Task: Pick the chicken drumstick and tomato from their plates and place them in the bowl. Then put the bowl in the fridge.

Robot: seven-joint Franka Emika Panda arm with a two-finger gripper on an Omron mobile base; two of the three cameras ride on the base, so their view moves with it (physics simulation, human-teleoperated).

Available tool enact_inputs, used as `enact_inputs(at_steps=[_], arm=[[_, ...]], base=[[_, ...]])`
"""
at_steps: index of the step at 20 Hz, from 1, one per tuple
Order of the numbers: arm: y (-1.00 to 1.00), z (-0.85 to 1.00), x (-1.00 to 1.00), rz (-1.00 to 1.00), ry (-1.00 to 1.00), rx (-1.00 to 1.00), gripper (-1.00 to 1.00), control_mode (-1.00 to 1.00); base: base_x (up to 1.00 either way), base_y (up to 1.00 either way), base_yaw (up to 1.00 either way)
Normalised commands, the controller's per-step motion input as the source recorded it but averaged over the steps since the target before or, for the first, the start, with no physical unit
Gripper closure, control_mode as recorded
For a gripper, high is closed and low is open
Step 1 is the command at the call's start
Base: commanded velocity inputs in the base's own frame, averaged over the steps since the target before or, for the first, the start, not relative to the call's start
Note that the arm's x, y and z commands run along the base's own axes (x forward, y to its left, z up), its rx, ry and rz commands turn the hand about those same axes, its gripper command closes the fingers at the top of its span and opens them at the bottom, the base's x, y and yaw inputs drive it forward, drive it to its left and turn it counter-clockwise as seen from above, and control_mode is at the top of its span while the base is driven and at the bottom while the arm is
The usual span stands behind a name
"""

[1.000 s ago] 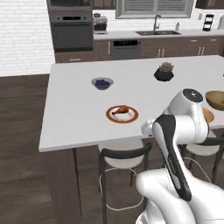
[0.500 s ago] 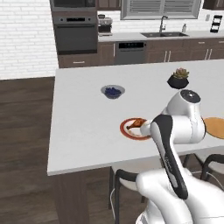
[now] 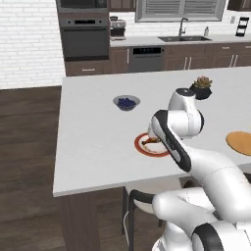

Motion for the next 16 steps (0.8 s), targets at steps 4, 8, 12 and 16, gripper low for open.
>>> enact_inputs(at_steps=[4,8,12,16], arm=[[-0.19,-0.25,0.9,-0.35,0.24,0.06,-1.0,-1.0],[-0.18,-0.42,0.78,-0.34,0.17,0.05,-1.0,-1.0],[-0.2,-0.51,0.5,-0.24,0.1,0.04,-1.0,-1.0],[-0.16,-0.37,0.46,-0.03,0.0,0.06,-1.0,-1.0]], base=[[0.0,0.0,0.0],[0.0,0.0,0.0],[0.0,0.0,0.0],[0.0,0.0,0.0]])
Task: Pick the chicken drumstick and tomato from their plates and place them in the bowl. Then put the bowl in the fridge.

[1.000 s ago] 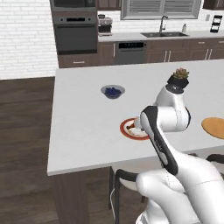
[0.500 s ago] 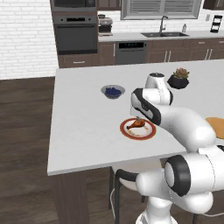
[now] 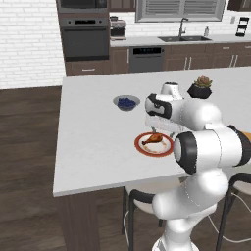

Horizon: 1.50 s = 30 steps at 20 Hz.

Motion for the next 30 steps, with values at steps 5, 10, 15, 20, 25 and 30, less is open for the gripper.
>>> enact_inputs(at_steps=[5,10,15,20,25,30], arm=[[-0.17,-0.38,0.38,0.0,0.01,0.03,-1.0,-1.0],[-0.01,-0.38,0.53,0.0,0.01,0.0,-1.0,-1.0],[0.0,-0.35,0.52,0.0,0.0,0.0,-1.0,-1.0],[0.0,-0.32,0.55,0.0,0.0,0.0,-1.0,-1.0],[-0.01,-0.34,0.24,0.0,0.0,0.0,-1.0,-1.0],[0.0,-0.36,-0.03,0.0,0.0,0.0,-1.0,-1.0]], base=[[0.0,0.0,0.0],[0.0,0.0,0.0],[0.0,0.0,0.0],[0.0,0.0,0.0],[0.0,0.0,0.0],[0.0,0.0,0.0]])
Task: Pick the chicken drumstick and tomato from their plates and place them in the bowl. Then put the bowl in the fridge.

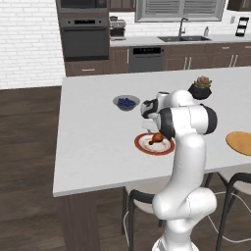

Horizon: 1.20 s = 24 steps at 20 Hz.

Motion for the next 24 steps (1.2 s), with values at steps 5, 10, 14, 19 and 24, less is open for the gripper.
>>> enact_inputs(at_steps=[5,10,14,19,24], arm=[[0.0,-0.59,-0.27,0.0,0.02,0.0,-1.0,-1.0],[0.0,-0.52,-0.36,0.0,0.06,0.0,1.0,-1.0],[0.0,-0.07,-0.18,0.0,0.0,0.0,1.0,-1.0],[0.01,0.26,-0.63,-0.04,-0.04,0.0,1.0,-1.0],[0.09,0.62,-1.0,-0.04,-0.09,0.0,1.0,-1.0]], base=[[0.0,0.0,0.0],[0.0,0.0,0.0],[0.0,0.0,0.0],[0.0,0.0,0.0],[0.0,0.0,0.0]])
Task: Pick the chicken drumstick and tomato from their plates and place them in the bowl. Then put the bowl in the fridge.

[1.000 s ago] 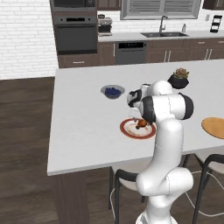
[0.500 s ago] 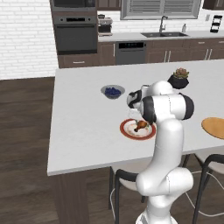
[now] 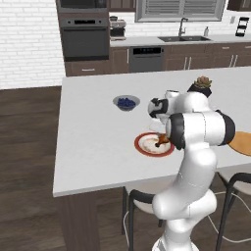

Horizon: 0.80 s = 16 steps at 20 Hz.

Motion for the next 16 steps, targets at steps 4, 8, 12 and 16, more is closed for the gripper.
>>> enact_inputs(at_steps=[4,8,12,16], arm=[[0.22,0.62,-0.98,-0.07,-0.08,0.0,1.0,-1.0],[0.38,0.56,-0.83,-0.1,-0.1,-0.03,1.0,-1.0],[0.2,0.62,-0.64,-0.11,-0.1,-0.04,1.0,-1.0],[0.0,0.58,-0.51,-0.08,-0.03,0.0,1.0,-1.0]], base=[[0.0,0.0,0.0],[0.0,0.0,0.0],[0.0,0.0,0.0],[0.0,0.0,0.0]])
